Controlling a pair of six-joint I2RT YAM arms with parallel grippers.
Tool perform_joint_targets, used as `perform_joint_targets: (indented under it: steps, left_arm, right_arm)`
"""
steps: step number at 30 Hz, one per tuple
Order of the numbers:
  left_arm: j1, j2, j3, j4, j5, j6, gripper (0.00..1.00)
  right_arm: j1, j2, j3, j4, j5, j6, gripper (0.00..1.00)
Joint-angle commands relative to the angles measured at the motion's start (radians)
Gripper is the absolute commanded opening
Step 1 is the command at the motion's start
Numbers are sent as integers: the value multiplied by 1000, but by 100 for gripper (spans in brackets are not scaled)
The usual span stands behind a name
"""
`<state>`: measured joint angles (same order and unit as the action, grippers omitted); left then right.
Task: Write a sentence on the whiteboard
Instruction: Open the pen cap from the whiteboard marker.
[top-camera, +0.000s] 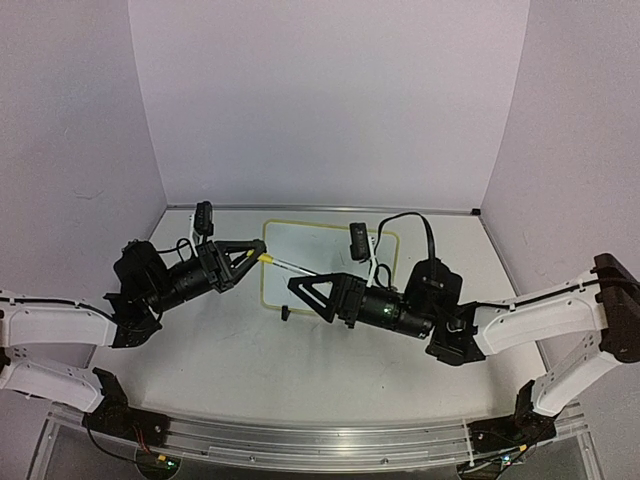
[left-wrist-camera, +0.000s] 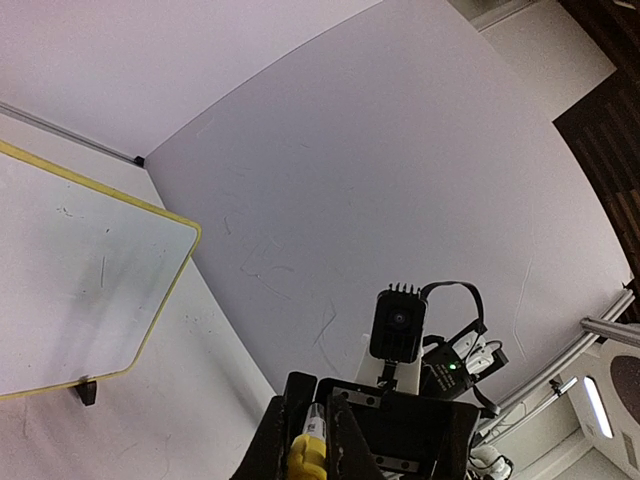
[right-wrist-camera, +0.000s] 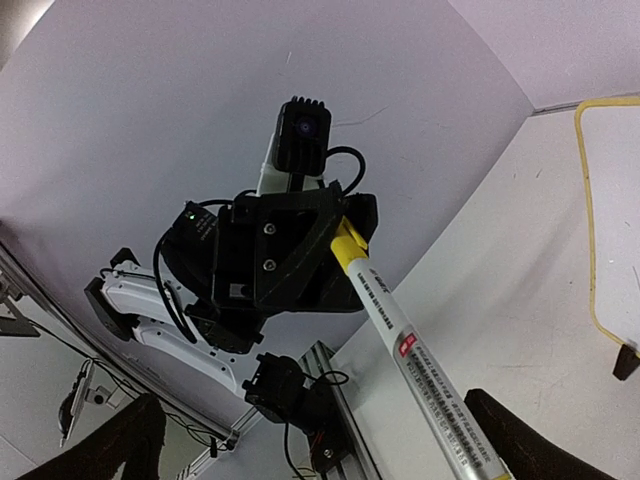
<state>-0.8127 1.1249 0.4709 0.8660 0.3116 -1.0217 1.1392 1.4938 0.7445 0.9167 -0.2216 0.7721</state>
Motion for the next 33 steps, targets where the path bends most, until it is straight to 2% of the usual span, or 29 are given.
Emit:
perform_joint_targets:
  steps: [1,9,16,33]
  left_arm:
    - [0,-24,-9,47,6,5,0]
    - [-11,-27,-20,32,32,3,0]
    - [-11,-66,-30,-16,43,3,0]
    - [-18,-32,-21,79,44,-21,0]
  right_arm:
    - [-6,43,70,117,-52,35,98]
    - [-5,73,105,131,-49,31,96]
    - [-5,74,111,133,-37,22,89]
    - [-6,106,145,134,-64,24,85]
